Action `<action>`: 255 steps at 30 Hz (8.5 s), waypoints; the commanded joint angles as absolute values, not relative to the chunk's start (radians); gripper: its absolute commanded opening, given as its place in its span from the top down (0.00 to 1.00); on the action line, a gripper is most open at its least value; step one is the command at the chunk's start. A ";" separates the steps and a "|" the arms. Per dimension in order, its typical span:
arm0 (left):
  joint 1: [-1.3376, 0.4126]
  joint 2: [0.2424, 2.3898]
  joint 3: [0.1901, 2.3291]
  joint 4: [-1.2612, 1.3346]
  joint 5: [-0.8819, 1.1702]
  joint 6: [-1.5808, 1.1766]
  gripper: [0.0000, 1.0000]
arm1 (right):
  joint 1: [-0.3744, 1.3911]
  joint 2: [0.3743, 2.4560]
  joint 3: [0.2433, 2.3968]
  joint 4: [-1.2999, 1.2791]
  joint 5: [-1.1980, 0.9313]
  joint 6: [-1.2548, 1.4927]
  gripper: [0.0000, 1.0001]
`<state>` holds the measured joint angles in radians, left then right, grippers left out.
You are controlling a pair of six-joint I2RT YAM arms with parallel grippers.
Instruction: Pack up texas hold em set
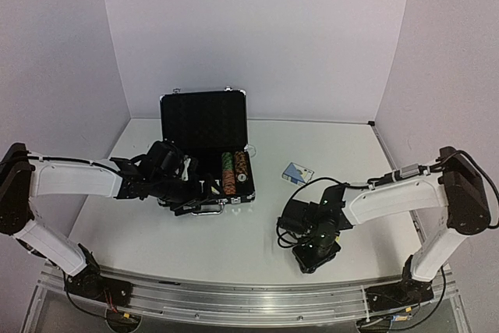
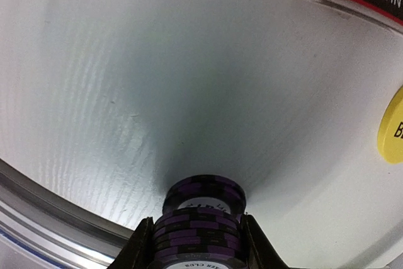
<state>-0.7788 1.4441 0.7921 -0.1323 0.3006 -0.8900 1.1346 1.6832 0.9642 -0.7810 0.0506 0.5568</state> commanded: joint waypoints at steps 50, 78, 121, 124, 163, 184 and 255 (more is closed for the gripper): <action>-0.994 2.157 0.944 1.238 1.269 -1.616 0.29 | 1.191 1.704 1.369 -0.968 -0.061 0.298 0.88; -1.041 2.073 0.971 0.903 1.322 -1.359 0.48 | 1.232 1.762 1.441 -0.969 -0.040 0.174 0.88; -0.878 1.809 1.218 -0.254 0.644 -0.430 1.00 | 1.232 1.425 1.387 -0.914 -0.042 0.124 0.04; -0.814 1.801 1.322 -0.409 0.492 -0.272 1.00 | 1.232 1.389 1.381 -0.901 0.001 0.118 0.04; -0.217 1.706 1.268 -0.851 0.399 1.360 1.00 | 0.803 1.608 1.401 -0.852 0.566 0.644 0.02; -0.265 1.793 1.169 -0.661 0.347 1.319 1.00 | 0.803 1.554 1.338 -0.882 0.553 0.711 0.02; -0.306 1.483 1.290 -0.427 0.310 0.366 0.00 | 0.806 1.585 1.236 -0.854 0.324 0.522 0.02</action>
